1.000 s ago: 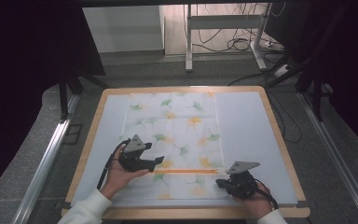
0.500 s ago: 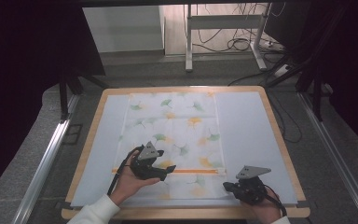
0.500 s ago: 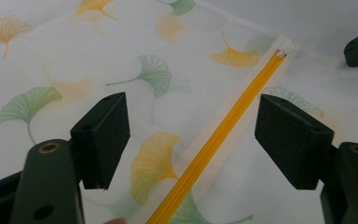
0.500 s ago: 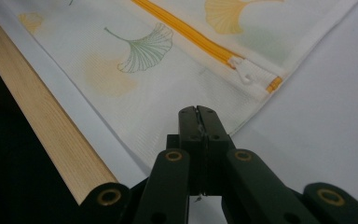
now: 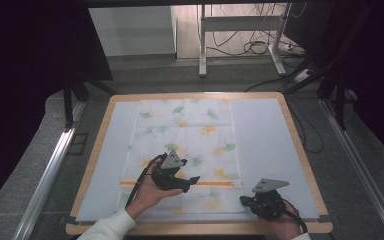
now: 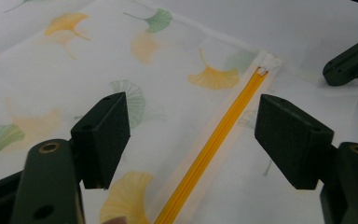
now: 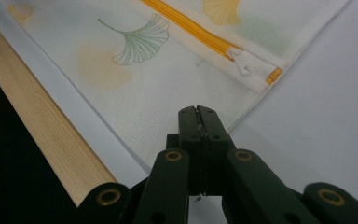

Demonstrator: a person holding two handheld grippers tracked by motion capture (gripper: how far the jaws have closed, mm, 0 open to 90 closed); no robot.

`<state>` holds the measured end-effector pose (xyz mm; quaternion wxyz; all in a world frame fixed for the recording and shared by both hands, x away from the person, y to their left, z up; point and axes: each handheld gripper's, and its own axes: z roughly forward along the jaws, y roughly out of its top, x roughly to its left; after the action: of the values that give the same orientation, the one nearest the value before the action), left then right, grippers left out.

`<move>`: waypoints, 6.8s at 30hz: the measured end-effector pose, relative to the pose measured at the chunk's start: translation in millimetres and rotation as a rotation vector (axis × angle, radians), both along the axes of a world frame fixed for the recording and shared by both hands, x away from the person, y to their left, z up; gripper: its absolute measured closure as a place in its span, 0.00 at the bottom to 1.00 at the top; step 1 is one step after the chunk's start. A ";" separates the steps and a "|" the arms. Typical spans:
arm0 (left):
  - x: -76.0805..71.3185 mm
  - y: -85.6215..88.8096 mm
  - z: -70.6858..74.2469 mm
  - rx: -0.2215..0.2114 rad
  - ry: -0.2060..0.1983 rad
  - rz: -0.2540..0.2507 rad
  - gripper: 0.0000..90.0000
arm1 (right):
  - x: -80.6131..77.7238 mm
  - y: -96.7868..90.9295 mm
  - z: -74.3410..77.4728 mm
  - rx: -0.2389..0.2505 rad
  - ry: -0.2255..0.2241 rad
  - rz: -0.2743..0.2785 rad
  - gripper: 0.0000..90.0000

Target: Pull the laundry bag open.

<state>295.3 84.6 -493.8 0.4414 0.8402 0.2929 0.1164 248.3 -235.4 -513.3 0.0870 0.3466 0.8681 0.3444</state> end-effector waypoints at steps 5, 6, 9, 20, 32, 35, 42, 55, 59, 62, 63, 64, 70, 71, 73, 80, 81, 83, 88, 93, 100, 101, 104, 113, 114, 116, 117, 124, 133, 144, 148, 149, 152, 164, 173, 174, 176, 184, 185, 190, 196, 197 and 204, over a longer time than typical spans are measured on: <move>-0.5 -17.0 -0.1 0.012 -0.005 -0.038 0.30 | 0.3 1.4 -1.9 -0.010 0.006 0.003 0.99; -0.4 -20.3 -0.3 0.017 -0.005 -0.044 0.30 | 0.1 1.6 -2.2 -0.010 0.008 0.001 0.99; 0.6 -29.3 -1.2 0.022 -0.003 -0.059 0.30 | -0.1 0.6 -2.6 -0.009 0.005 0.006 0.99; 5.5 -48.9 -8.2 0.036 0.025 -0.107 0.32 | 0.2 7.6 -3.5 -0.022 0.010 0.013 0.99; 9.7 -63.1 -9.2 0.039 0.027 -0.130 0.34 | 2.6 12.1 -4.2 -0.030 0.001 0.020 0.99; 9.6 -66.9 -9.5 0.032 0.029 -0.132 0.34 | 2.4 13.3 -4.4 -0.029 0.002 0.025 0.99; 13.4 -71.2 -11.8 0.021 0.053 -0.133 0.35 | 3.9 14.0 -4.6 -0.027 0.005 0.025 0.99; 15.1 -87.7 -15.5 0.053 0.041 -0.153 0.37 | 3.3 13.1 -4.4 -0.025 0.010 0.027 0.99; 15.9 -88.7 -16.0 0.057 0.038 -0.155 0.37 | 3.4 13.1 -4.4 -0.026 0.010 0.027 0.99; 17.4 -89.3 -15.8 0.064 0.037 -0.161 0.37 | 3.7 13.1 -4.7 -0.026 0.006 0.030 0.99; 17.8 -89.7 -15.7 0.066 0.037 -0.165 0.37 | 3.4 13.2 -4.5 -0.026 0.010 0.026 0.99; 18.4 -90.2 -15.6 0.066 0.038 -0.168 0.38 | 3.4 13.2 -4.5 -0.025 0.010 0.026 0.99; 19.5 -96.4 -16.5 0.072 0.037 -0.182 0.39 | 3.2 13.0 -4.5 -0.024 0.012 0.026 0.99; 19.8 -97.8 -17.1 0.072 0.036 -0.185 0.39 | 3.3 12.9 -4.5 -0.024 0.012 0.027 0.99; 19.8 -101.7 -18.6 0.057 0.041 -0.180 0.39 | 3.5 12.6 -4.6 -0.025 0.011 0.028 0.99; 22.7 -112.4 -21.5 0.082 0.036 -0.194 0.40 | 3.4 12.6 -4.5 -0.024 0.013 0.030 0.99; 23.3 -114.0 -22.7 0.083 0.040 -0.196 0.41 | 3.3 12.7 -4.5 -0.025 0.012 0.030 0.99; 24.3 -115.8 -24.9 0.111 0.039 -0.209 0.41 | 3.4 12.6 -4.6 -0.026 0.011 0.032 0.99; 27.7 -120.0 -31.0 0.139 0.037 -0.216 0.42 | 3.7 12.0 -4.6 -0.024 0.013 0.035 0.99; 30.8 -124.8 -33.8 0.140 0.044 -0.216 0.43 | 3.9 11.8 -4.7 -0.023 0.013 0.038 0.99; 31.1 -131.6 -36.2 0.139 0.048 -0.212 0.44 | 4.0 11.7 -4.7 -0.023 0.016 0.036 0.99; 31.5 -132.3 -36.3 0.136 0.048 -0.210 0.44 | 4.0 11.6 -4.7 -0.023 0.016 0.036 0.99; 32.9 -133.9 -35.6 0.128 0.046 -0.208 0.47 | 3.9 11.7 -4.6 -0.024 0.017 0.037 0.99; 37.0 -138.0 -31.3 0.131 0.056 -0.224 0.69 | 4.1 11.4 -4.6 -0.024 0.016 0.038 0.99; 37.0 -138.3 -31.4 0.130 0.059 -0.227 0.72 | 4.2 11.4 -4.6 -0.024 0.017 0.038 0.99; 36.8 -138.9 -31.2 0.129 0.064 -0.232 0.77 | 4.2 11.3 -4.6 -0.024 0.016 0.039 0.99; 36.3 -139.3 -31.2 0.135 0.060 -0.227 0.81 | 4.1 11.4 -4.6 -0.025 0.016 0.038 0.99; 37.5 -137.7 -31.4 0.136 0.090 -0.229 0.88 | 3.9 11.4 -4.6 -0.025 0.017 0.040 0.98; 35.5 -137.9 -30.1 0.142 0.092 -0.225 0.91 | 4.2 11.2 -4.7 -0.024 0.018 0.040 0.98; 38.5 -131.7 -32.0 0.054 0.154 -0.233 0.91 | 4.3 11.2 -4.6 -0.025 0.017 0.041 0.98; 39.0 -134.1 -32.8 0.073 0.151 -0.237 0.91 | 4.4 11.2 -4.7 -0.026 0.017 0.042 0.98; 38.6 -135.0 -32.5 0.074 0.154 -0.230 0.91 | 4.4 11.2 -4.7 -0.026 0.016 0.041 0.98; 38.1 -136.2 -30.6 0.114 0.151 -0.242 0.89 | 4.4 11.3 -4.7 -0.026 0.015 0.042 0.98; 36.8 -136.3 -27.7 0.153 0.166 -0.218 0.84 | 4.7 11.2 -4.8 -0.026 0.016 0.043 0.98; 33.1 -139.8 -26.2 0.175 0.130 -0.233 0.94 | 5.1 11.4 -4.9 -0.027 0.013 0.046 0.98; 32.9 -139.8 -26.0 0.175 0.117 -0.234 0.95 | 5.1 11.4 -4.9 -0.027 0.013 0.046 0.98; 31.7 -141.1 -26.3 0.177 0.103 -0.227 1.00 | 5.2 11.4 -4.9 -0.027 0.013 0.046 0.98; 33.0 -145.8 -25.7 0.198 0.120 -0.216 0.99 | 5.0 11.9 -4.7 -0.028 0.017 0.042 0.98; 33.3 -146.5 -25.4 0.204 0.122 -0.214 0.98 | 5.0 12.1 -4.7 -0.029 0.017 0.041 0.98; 33.9 -149.0 -24.7 0.223 0.114 -0.215 0.97 | 5.2 12.4 -4.7 -0.029 0.019 0.038 0.98; 33.0 -149.8 -24.5 0.227 0.114 -0.212 1.00 | 5.4 12.8 -4.6 -0.030 0.018 0.037 0.98; 33.2 -149.5 -24.5 0.227 0.114 -0.213 1.00 | 5.4 12.8 -4.6 -0.030 0.018 0.038 0.98; 33.5 -147.9 -25.5 0.208 0.115 -0.210 1.00 | 10.0 13.0 -1.6 -0.030 -0.013 0.004 0.98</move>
<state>328.8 -63.3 -519.3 0.3443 0.9126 0.2146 0.0510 258.3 -222.4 -514.9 0.0971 0.3411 0.8734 0.3337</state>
